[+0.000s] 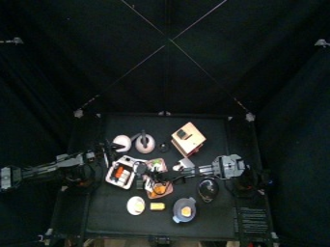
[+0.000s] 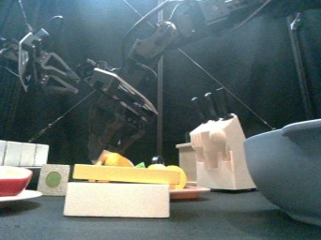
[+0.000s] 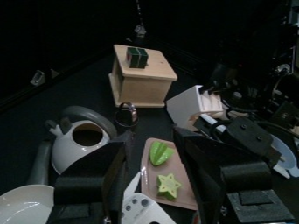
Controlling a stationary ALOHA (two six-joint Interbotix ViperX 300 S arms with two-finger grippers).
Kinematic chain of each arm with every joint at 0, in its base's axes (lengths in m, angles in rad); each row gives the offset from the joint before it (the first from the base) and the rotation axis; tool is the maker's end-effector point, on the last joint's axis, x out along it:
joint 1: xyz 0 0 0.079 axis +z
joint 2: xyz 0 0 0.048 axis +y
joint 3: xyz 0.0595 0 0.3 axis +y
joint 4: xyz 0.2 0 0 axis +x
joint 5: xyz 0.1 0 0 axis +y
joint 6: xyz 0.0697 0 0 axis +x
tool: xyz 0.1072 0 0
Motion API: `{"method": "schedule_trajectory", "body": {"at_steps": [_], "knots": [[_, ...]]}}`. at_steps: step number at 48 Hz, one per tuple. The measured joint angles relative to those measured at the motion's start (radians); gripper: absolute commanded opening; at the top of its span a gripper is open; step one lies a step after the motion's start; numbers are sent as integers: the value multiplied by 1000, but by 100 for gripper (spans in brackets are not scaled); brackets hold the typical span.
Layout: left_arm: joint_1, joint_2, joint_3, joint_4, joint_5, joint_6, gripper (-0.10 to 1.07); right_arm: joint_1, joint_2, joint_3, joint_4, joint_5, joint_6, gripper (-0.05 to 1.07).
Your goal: Place egg half in bowl
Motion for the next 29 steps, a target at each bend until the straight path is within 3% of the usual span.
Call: {"method": "schedule_trajectory", "body": {"at_steps": [29], "knots": [[-2, 0, 2, -2, -2, 3, 80, 132, -222, 201, 2, -118, 20, 63]]}}
